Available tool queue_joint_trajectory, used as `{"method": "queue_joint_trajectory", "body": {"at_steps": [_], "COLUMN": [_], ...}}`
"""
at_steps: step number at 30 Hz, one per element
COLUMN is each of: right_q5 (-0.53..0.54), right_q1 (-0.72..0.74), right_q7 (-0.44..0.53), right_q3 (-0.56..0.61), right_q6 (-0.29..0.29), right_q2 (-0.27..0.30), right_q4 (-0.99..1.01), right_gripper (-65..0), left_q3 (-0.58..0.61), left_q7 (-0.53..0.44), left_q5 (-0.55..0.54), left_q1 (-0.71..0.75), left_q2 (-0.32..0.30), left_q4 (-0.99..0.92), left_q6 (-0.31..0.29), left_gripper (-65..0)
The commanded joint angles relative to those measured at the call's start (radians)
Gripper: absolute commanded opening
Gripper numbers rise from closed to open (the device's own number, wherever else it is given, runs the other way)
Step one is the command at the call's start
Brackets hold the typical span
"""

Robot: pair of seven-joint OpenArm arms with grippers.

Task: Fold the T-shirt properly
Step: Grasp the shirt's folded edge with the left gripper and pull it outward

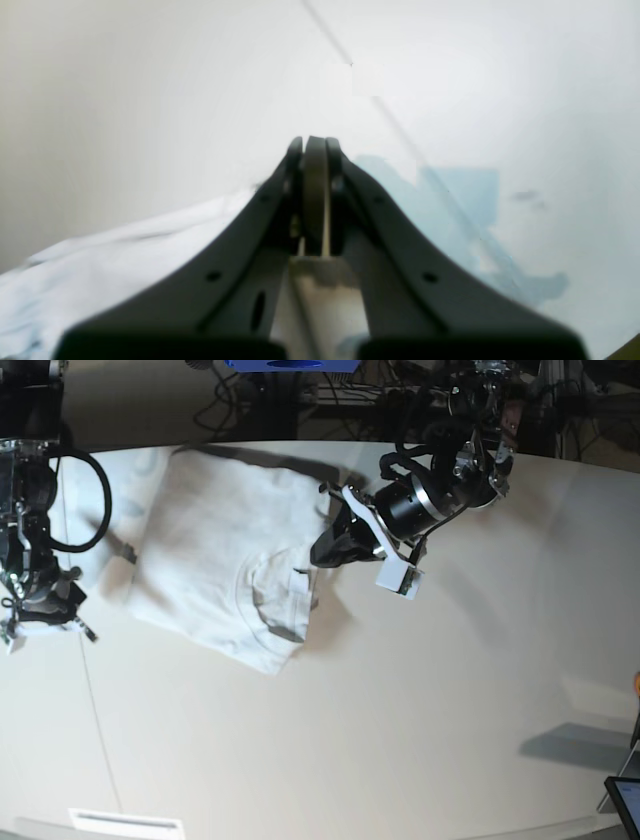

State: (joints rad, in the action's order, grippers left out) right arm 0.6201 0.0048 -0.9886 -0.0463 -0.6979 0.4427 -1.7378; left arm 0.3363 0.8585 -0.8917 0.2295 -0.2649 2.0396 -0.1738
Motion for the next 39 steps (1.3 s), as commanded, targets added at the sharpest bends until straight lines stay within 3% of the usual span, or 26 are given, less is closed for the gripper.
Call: {"method": "queue_joint_trajectory", "body": {"at_steps": [1,7,16,22,27,39], "right_q5": [-0.024,-0.138,-0.199,-0.199,-0.199,-0.196], "right_q1": [0.013,0.013,0.014,0.021,0.021,0.021], "right_q7": [0.030,0.037,0.040,0.040,0.040,0.040], "right_q3": [-0.008,-0.013,-0.013,-0.014,-0.014,-0.014], "right_q6": [0.000,0.000,0.000,0.000,0.000,0.000], "right_q2": [-0.002,-0.046,-0.055,-0.054,-0.054,-0.054], "right_q4": [-0.014,0.023,0.091,0.086,0.085,0.085], "right_gripper": [-64.7,-64.7,-64.7,-64.7,-64.7,-64.7], "left_q3": [0.024,0.237,0.248,0.240,0.249,0.240], "left_q7": [-0.017,-0.020,-0.003,0.207,0.210,0.206], "left_q5": [-0.017,-0.016,-0.013,-0.010,0.076,0.128], "left_q1": [-0.012,-0.132,-0.150,-0.209,-0.219,-0.270], "left_q2": [0.013,0.014,0.008,0.005,0.006,0.003], "left_q4": [0.019,0.017,-0.017,-0.033,-0.090,-0.322], "left_q6": [-0.013,-0.007,-0.008,-0.008,0.032,0.032], "left_gripper": [-65.0,-65.0,-65.0,-65.0,-65.0,-65.0]}}
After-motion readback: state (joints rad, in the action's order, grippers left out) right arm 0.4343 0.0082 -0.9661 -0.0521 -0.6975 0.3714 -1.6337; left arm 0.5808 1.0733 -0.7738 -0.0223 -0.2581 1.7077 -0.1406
